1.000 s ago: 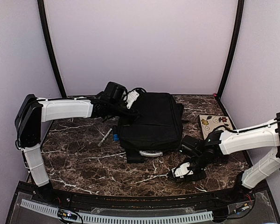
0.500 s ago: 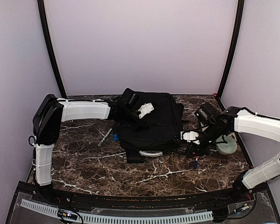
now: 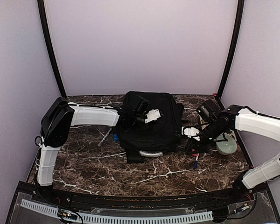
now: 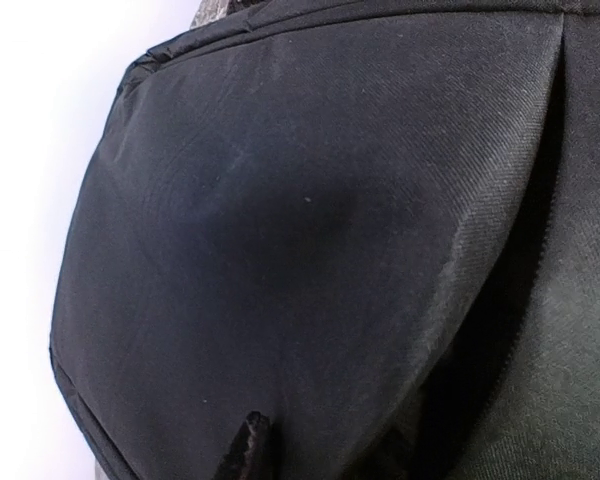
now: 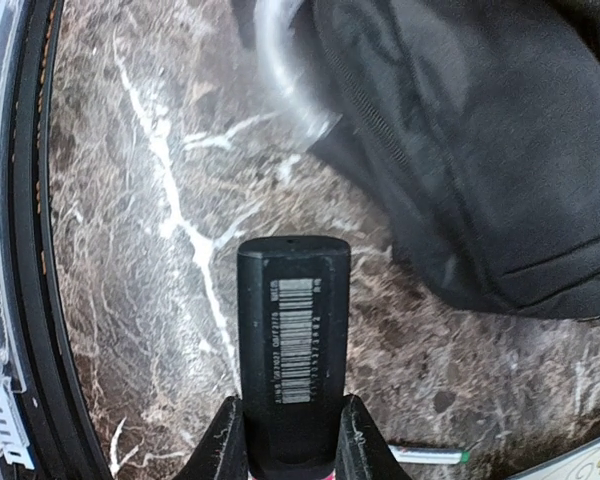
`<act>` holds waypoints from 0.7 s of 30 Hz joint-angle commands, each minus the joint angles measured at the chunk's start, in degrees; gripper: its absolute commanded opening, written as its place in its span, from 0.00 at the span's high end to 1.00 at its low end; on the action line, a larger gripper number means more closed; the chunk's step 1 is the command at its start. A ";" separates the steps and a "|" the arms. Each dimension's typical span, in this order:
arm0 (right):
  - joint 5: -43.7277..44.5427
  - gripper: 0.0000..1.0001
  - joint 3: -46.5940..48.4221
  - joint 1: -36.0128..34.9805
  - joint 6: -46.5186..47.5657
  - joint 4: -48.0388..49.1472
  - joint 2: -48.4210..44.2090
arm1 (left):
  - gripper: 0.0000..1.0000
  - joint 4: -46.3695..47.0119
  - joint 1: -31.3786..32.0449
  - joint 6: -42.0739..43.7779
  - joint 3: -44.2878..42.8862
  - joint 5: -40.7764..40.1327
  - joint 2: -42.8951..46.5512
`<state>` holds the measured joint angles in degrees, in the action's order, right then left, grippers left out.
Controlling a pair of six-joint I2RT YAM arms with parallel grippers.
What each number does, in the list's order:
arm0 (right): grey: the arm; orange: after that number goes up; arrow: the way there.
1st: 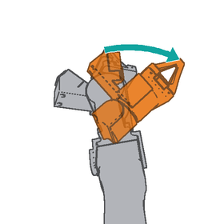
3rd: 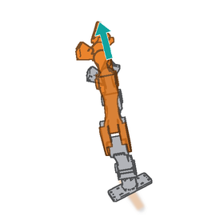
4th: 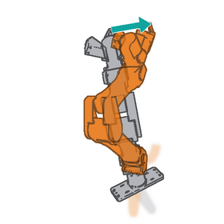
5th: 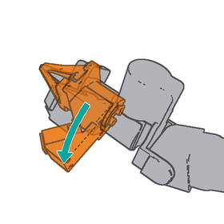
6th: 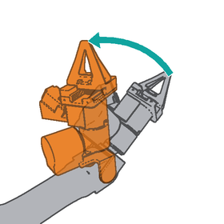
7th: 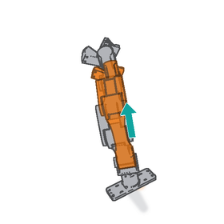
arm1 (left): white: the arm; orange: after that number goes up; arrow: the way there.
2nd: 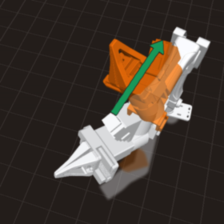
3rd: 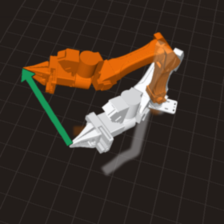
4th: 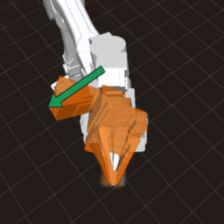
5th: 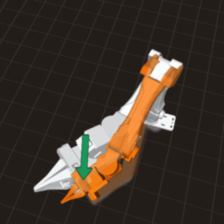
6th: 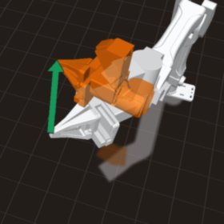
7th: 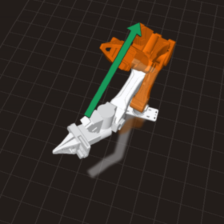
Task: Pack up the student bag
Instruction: Pick up the lower front pocket of the student bag.
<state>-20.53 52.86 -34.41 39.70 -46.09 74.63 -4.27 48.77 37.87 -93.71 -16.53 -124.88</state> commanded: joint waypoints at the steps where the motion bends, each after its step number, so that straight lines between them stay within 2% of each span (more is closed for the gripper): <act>1: -0.03 0.85 3.87 0.28 -2.12 4.44 -1.56 | 0.85 2.68 -0.61 -0.81 -3.24 -1.85 2.07; 4: 0.18 0.85 7.34 0.03 -2.45 3.54 -0.55 | 0.95 0.67 -0.61 -3.40 -5.03 2.38 3.36; 7: 3.26 0.85 10.75 -1.36 -2.19 3.50 0.17 | 1.00 -1.94 -0.61 -5.89 -6.82 6.20 4.36; 14: 17.35 0.86 12.09 -8.70 0.04 10.90 1.11 | 1.00 -9.38 -0.74 -11.64 -11.79 14.64 5.87; 21: 27.02 0.87 11.39 -14.18 4.24 21.53 7.50 | 1.00 -13.53 -1.18 -17.07 -13.87 21.62 7.40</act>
<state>-1.21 64.05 -46.54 40.93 -33.47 78.54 -16.23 46.74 26.06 -104.18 -3.99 -124.51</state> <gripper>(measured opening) 0.248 0.073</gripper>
